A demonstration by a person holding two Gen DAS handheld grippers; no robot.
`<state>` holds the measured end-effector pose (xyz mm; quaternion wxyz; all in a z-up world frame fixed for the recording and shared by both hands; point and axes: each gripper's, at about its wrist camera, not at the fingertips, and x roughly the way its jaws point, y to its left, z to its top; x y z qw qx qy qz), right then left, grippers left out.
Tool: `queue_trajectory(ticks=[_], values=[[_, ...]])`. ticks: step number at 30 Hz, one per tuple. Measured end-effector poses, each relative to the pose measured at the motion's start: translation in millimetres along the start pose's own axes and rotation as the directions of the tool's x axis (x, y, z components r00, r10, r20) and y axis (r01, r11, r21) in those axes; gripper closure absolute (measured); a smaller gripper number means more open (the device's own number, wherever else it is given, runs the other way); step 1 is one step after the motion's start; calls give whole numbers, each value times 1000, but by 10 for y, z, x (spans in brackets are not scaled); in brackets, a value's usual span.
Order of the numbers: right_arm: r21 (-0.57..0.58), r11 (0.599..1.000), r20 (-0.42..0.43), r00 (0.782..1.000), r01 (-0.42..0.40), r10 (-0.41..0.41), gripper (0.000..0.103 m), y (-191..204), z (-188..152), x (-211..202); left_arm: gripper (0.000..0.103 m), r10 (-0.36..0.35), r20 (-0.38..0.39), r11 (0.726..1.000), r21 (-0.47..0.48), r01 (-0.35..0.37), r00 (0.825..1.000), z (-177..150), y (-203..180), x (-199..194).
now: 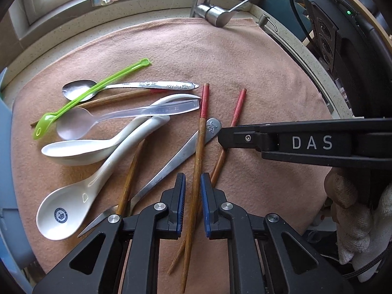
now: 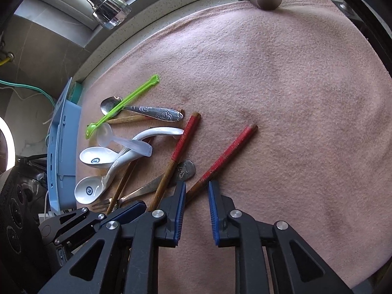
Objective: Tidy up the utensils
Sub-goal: 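Lower the right tool over the two red-tipped chopsticks, then close the right gripper on the red-tipped chopsticks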
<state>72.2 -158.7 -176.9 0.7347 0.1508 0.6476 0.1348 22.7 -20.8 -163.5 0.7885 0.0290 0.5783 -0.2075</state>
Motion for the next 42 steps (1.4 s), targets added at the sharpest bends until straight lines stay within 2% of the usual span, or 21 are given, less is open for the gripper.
queue_trajectory(ticks=[4,12,19,23,25,28,31,35,42], values=[[11,1000,-13,1000,13,-13,86,19,21,15,96,-12,-5,1000,-18,12,1000,2,19,56],[-106,992,-13,998,61,-63,88,100,20,-8,99,-59,-5,996,-66,59,998,-111,-53,60],[-211,969,-2,991,130,-134,90,43,78,-70,99,-88,35,986,-140,92,995,-156,-127,72],[-195,975,-15,994,103,-108,90,-40,103,-98,94,-72,16,990,-124,74,997,-110,-165,83],[-184,978,-20,995,94,-100,86,-90,82,-118,93,-51,5,993,-108,51,999,-51,-201,115],[-173,982,-20,996,80,-85,82,-99,28,-106,93,-9,18,997,-73,11,1000,16,-273,153],[-184,979,-2,996,89,-91,82,-91,-26,-112,94,-8,29,998,-62,10,1000,22,-266,168],[-180,981,4,997,72,-72,91,-119,-70,-139,97,-28,46,995,-93,32,999,-58,-178,121],[-58,998,38,999,-1,4,97,-362,-180,-264,97,-62,78,989,-133,72,995,-144,-135,31]])
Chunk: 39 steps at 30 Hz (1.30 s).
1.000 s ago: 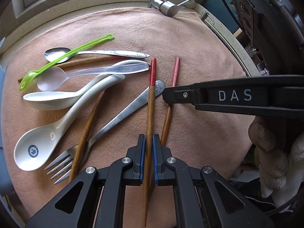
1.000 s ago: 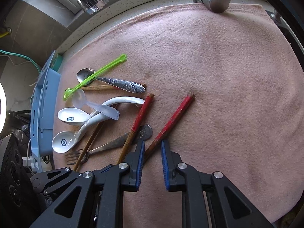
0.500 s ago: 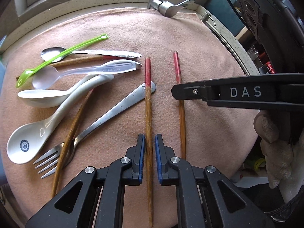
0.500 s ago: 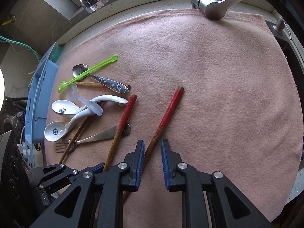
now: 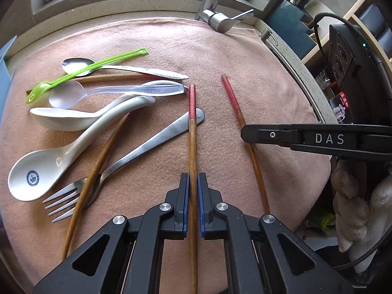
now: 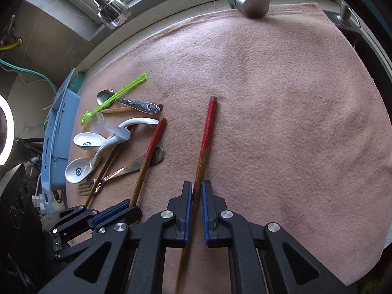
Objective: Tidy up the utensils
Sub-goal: 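Close the right gripper on the red-tipped chopsticks, then lift the chopsticks with the right gripper and carry them over the blue basket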
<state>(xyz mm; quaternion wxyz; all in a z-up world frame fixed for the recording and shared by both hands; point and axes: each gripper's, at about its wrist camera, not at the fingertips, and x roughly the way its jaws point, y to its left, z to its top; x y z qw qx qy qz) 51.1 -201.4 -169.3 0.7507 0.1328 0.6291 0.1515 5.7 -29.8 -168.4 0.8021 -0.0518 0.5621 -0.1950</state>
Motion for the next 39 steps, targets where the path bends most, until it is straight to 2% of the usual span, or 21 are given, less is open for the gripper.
queue_trajectory(ticks=[6,9,18,22,29,39], values=[[53,998,34,999,-26,24,97,-91,-68,-118,98,-39,0,999,7,39,999,11,-100,15],[45,999,79,997,-26,23,97,-87,-38,-283,97,-69,16,998,-3,69,997,58,-122,-32],[-32,999,222,974,-29,35,97,148,100,-828,98,-84,128,996,6,84,988,250,-115,-450],[-89,995,242,968,-49,69,97,387,150,-929,98,-53,186,998,-19,57,981,274,40,-694],[-197,974,217,965,-107,150,97,985,222,-866,98,27,264,993,-120,5,964,182,522,-1094],[-357,919,151,960,-171,237,97,2100,282,-548,98,182,319,955,-282,-90,930,-83,1390,-1608]])
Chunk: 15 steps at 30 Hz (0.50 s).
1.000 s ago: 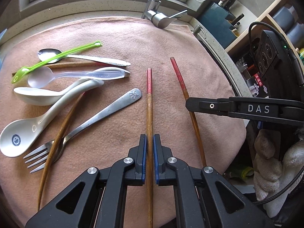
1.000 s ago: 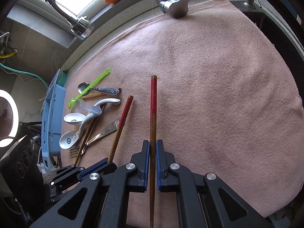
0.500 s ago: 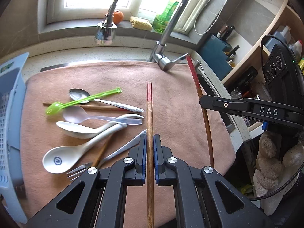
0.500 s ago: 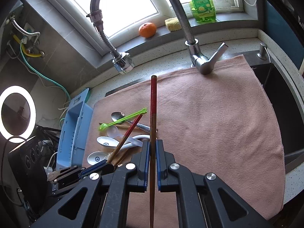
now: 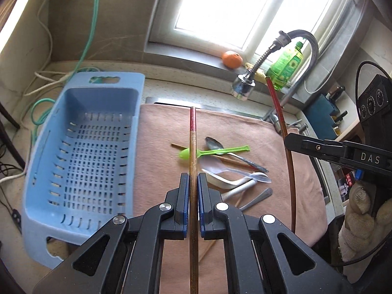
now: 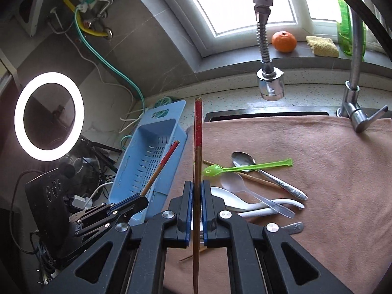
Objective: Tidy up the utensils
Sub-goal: 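Lift the chopsticks with the right gripper and carry them over the blue basket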
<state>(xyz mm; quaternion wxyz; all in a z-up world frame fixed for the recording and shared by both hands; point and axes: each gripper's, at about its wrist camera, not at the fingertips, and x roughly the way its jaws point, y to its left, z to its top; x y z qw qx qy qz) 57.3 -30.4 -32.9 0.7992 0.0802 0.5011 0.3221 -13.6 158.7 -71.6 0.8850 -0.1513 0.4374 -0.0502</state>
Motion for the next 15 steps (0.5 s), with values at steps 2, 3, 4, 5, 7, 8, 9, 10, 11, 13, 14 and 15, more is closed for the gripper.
queue_trajectory(ticks=[2,3,4,5,7,8,9,10,11,13,14,15], values=[[-16,1000,-12,1000,-14,14,97,167,46,136,98,24,11,999,-21,-24,1000,19,165,-39],[-27,999,-19,1000,-18,18,97,250,68,207,98,36,15,999,-31,-36,999,25,235,-47],[-38,999,-24,1000,-19,18,97,325,85,277,98,49,18,998,-38,-48,999,34,316,-57],[-48,999,-30,999,-19,18,97,396,102,353,98,60,21,997,-47,-59,998,37,383,-56],[-64,998,-48,999,-26,23,97,533,122,499,98,72,24,995,-69,-70,997,42,521,-49],[-72,997,-57,998,-29,25,97,591,133,567,98,77,25,994,-78,-75,997,48,584,-46],[-82,996,-64,998,-30,24,97,650,148,636,98,84,26,993,-87,-81,996,50,639,-43],[-91,995,-69,997,-30,24,97,700,162,699,98,88,27,992,-96,-85,996,50,701,-38],[-97,995,-76,997,-29,22,97,758,179,769,98,94,26,991,-103,-91,995,52,749,-28],[-100,994,-94,995,-38,29,97,840,213,903,98,108,22,988,-113,-105,994,52,841,-13],[-102,994,-102,994,-44,34,97,873,227,963,98,115,19,987,-119,-112,993,52,887,2],[-105,993,-108,993,-47,36,97,910,243,1019,98,122,16,985,-124,-119,992,54,931,19]])
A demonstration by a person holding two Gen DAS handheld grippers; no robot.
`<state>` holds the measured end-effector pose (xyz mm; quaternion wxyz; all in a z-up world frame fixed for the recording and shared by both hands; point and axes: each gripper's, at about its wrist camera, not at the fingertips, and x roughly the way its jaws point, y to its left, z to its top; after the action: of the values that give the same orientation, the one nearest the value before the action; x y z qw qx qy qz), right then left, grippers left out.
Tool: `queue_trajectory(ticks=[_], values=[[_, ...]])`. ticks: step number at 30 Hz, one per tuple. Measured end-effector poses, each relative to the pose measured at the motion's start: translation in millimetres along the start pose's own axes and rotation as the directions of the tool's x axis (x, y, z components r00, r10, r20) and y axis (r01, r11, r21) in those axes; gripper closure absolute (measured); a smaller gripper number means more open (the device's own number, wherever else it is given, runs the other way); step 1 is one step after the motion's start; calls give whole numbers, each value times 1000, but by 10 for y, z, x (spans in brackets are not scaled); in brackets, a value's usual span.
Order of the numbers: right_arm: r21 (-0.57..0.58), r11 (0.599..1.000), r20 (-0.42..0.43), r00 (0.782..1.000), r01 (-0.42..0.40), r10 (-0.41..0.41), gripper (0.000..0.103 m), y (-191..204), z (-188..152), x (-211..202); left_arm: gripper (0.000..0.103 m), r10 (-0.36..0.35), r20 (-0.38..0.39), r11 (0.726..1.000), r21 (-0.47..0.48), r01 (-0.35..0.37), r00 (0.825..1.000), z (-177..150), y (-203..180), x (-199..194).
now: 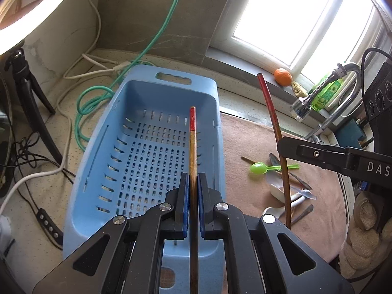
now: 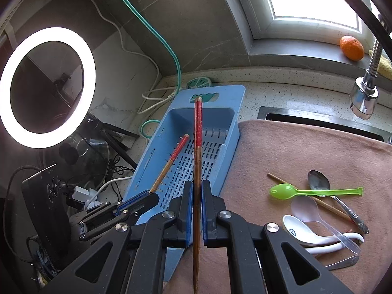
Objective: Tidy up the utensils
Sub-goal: 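Lift the chopsticks with the right gripper and carry them over the blue basket, then open the right gripper to drop the chopsticks into the basket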
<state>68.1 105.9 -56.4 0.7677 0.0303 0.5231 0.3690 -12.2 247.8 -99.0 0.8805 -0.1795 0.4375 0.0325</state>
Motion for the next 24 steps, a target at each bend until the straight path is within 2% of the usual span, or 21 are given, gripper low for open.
queue_trajectory(ticks=[10,16,17,21,24], values=[[-33,999,-55,998,-10,9,97,242,272,497,98,67,7,997,-41,-66,998,115,270,111],[-75,997,-58,998,3,-8,95,352,377,649,97,101,5,993,-66,-100,995,151,384,139],[-86,996,-58,998,5,-10,95,368,386,659,94,109,6,992,-68,-108,994,146,393,128],[-108,994,-55,998,12,-18,74,393,414,667,87,126,13,989,-78,-125,992,113,430,63],[-127,992,-62,998,9,-17,73,408,418,642,87,131,17,987,-99,-128,991,66,444,0]])
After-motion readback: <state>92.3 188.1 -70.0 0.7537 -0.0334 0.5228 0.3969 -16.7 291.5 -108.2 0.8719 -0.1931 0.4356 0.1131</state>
